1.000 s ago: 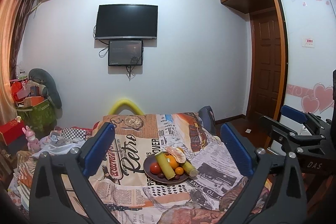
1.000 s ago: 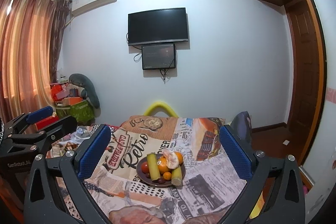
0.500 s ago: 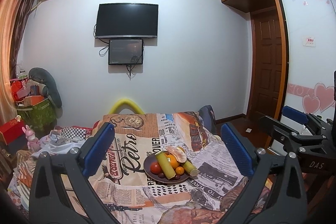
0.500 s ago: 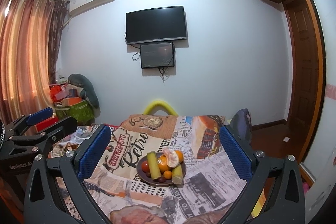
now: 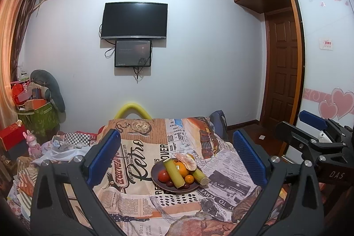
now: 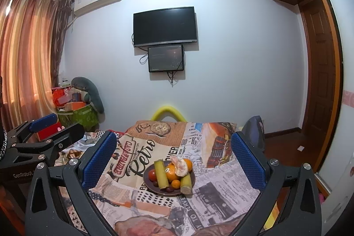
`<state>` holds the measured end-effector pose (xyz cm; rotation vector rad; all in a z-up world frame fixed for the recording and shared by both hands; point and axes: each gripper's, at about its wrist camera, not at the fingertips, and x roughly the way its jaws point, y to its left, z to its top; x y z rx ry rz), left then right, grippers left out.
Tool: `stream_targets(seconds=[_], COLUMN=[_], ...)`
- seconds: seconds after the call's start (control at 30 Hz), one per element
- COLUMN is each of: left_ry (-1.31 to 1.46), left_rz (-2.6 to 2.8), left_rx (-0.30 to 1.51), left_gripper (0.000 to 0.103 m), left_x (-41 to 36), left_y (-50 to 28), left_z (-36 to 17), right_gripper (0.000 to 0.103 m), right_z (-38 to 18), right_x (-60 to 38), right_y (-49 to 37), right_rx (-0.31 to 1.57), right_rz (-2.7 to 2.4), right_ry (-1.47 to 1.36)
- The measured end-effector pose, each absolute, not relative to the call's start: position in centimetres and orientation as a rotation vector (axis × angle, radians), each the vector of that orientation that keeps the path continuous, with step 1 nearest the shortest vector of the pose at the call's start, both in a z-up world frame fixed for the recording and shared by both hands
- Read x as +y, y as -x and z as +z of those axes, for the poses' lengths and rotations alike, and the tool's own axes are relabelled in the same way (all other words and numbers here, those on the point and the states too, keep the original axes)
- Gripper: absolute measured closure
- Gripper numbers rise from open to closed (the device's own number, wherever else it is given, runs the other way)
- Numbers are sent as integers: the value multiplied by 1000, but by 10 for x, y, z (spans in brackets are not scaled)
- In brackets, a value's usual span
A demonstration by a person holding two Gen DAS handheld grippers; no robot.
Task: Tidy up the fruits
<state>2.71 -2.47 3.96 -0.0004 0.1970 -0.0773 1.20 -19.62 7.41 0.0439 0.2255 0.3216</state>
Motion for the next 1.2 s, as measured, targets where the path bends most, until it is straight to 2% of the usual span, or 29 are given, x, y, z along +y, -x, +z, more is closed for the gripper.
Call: stream_targets(seconds=[1.2], left_ry=[13], left_rz=[-90], left_rx=[231], left_gripper=[0], left_x=[-15], left_y=[-39], left_z=[31], right_gripper=[0], right_z=[68], right_x=[-192], right_y=[-23], right_rx=[255], right_rz=[326], right_ry=[-28])
